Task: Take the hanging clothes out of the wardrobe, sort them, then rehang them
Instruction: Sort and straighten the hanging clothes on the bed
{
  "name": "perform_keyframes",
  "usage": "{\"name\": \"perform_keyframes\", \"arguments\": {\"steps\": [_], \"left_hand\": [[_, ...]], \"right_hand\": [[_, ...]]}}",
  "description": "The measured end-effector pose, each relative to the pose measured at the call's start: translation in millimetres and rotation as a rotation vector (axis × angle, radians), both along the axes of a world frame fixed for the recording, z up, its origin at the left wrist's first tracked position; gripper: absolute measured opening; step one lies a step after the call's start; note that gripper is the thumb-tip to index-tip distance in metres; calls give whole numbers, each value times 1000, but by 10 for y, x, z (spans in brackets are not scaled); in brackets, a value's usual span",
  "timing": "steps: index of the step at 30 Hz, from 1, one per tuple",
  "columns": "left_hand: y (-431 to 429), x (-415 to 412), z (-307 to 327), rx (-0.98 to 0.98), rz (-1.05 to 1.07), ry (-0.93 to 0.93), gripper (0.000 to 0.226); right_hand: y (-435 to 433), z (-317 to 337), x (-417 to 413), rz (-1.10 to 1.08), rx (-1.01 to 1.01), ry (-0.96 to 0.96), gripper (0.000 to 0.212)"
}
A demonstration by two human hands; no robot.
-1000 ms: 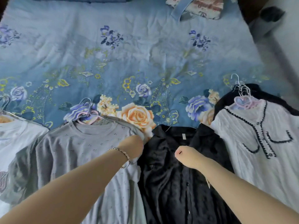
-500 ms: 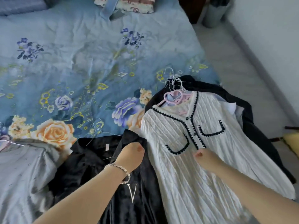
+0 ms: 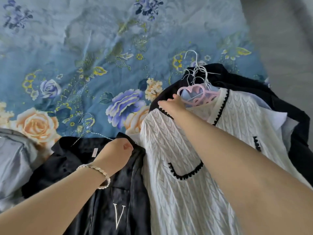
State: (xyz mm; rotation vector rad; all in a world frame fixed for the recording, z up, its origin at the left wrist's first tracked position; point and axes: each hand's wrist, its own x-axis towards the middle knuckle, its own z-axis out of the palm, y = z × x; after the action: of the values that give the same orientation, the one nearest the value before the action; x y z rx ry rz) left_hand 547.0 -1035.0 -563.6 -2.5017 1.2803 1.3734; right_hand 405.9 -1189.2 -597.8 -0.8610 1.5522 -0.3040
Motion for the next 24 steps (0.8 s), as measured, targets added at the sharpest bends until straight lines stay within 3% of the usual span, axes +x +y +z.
{"name": "perform_keyframes", "arguments": {"steps": [4, 6, 9, 13, 19, 22, 24], "left_hand": [[53, 71, -66, 8, 26, 20, 27], [100, 66, -65, -19, 51, 45, 27], [148, 37, 22, -83, 74, 76, 28], [152, -77, 303, -256, -3, 106, 26], [297, -489, 1043, -313, -321, 293, 41], [525, -667, 1534, -311, -407, 355, 50], [731, -717, 1869, -340, -458, 291, 56]], "right_hand": [[-38, -201, 199, -327, 58, -102, 67], [-10, -232, 165, -488, 2, -158, 52], [163, -125, 8, -581, -141, -11, 40], [501, 282, -299, -585, -255, 50, 57], [987, 1224, -792, -679, -390, -40, 36], [1342, 1817, -775, -557, -523, 23, 20], [1614, 2155, -683, -464, -615, 33, 25]]}}
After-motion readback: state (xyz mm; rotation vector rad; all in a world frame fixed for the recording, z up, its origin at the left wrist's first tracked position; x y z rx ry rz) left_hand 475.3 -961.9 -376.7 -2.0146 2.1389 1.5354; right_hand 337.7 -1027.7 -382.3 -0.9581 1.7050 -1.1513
